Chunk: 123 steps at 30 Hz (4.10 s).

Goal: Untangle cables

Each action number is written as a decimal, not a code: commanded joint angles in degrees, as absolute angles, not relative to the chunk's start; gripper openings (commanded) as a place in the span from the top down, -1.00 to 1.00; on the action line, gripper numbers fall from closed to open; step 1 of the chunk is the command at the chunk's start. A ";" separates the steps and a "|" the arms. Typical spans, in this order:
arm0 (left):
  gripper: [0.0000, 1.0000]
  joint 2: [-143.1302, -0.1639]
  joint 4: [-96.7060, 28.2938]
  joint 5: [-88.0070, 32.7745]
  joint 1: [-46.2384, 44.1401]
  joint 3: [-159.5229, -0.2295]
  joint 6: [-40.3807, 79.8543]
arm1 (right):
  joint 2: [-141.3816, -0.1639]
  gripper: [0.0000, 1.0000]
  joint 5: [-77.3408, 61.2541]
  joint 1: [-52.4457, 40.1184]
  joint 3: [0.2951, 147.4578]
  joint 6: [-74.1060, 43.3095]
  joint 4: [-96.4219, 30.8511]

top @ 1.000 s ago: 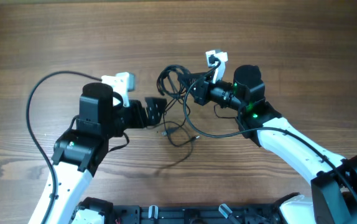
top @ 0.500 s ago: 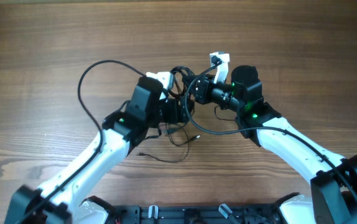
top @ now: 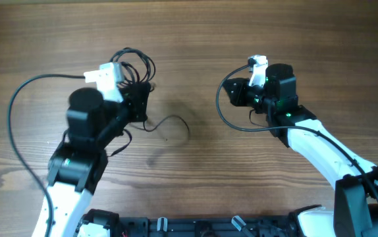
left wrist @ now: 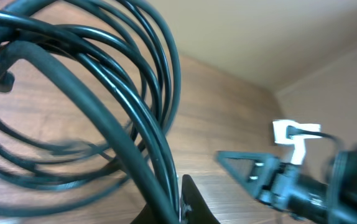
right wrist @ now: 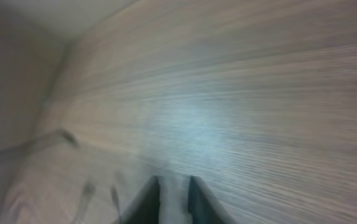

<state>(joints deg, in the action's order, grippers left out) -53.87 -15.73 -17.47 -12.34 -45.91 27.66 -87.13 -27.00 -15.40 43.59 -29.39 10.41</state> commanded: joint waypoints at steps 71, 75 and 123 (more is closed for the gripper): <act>0.92 -69.54 -15.09 -27.40 14.26 -46.09 34.28 | -89.36 0.91 -34.63 28.56 43.81 -35.09 -3.75; 0.92 -70.00 -11.29 -29.10 12.91 -46.09 43.86 | -89.36 0.60 -42.85 30.59 43.81 -34.48 -3.73; -1.00 -70.48 -27.27 2.44 -20.78 -47.68 37.80 | -89.62 -0.28 -17.04 -4.34 46.37 -70.61 -24.32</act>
